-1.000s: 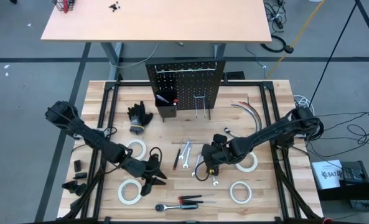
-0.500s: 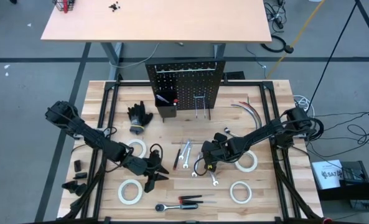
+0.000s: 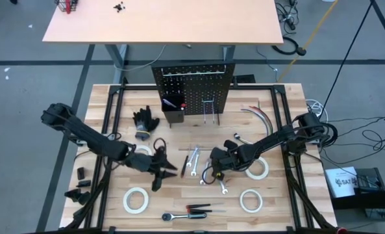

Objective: Hang tools onto peg board
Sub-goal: Put the nut driver into the black bin on the peg board

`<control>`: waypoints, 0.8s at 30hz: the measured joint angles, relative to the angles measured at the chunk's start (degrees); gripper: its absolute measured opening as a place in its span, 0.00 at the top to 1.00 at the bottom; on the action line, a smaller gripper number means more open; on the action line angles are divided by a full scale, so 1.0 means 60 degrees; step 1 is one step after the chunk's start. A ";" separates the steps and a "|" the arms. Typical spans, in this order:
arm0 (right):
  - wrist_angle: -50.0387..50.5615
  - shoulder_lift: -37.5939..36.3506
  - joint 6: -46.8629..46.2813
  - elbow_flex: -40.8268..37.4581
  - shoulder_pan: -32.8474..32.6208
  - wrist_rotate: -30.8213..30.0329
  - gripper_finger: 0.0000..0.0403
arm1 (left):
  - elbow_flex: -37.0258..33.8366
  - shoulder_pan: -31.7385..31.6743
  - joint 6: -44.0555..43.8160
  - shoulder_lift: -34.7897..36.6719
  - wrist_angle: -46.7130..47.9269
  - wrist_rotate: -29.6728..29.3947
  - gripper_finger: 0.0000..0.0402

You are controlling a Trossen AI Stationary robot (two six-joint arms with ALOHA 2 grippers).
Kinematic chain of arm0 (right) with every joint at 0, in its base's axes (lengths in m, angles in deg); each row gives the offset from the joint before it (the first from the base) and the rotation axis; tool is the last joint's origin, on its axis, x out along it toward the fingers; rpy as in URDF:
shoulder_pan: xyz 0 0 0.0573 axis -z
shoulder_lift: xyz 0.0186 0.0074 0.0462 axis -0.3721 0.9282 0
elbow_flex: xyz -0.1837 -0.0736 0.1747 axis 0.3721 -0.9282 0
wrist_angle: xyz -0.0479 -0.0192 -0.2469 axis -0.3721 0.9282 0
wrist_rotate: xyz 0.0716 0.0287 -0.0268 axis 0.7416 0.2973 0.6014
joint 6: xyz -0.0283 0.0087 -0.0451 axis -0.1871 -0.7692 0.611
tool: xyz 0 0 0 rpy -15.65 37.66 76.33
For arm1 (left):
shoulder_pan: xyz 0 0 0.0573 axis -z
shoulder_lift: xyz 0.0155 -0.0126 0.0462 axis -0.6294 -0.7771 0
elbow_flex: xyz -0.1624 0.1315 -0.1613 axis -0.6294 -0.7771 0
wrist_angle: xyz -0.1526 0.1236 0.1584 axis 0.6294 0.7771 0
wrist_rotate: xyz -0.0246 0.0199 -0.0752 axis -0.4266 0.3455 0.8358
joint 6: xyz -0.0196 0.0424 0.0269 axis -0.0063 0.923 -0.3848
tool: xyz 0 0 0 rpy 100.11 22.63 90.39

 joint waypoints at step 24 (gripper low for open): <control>-0.4175 -0.5097 0.2944 -0.0044 -0.0155 -0.1310 0.91 | 0.0000 -0.1593 0.0818 0.1359 0.0479 0.0075 0.70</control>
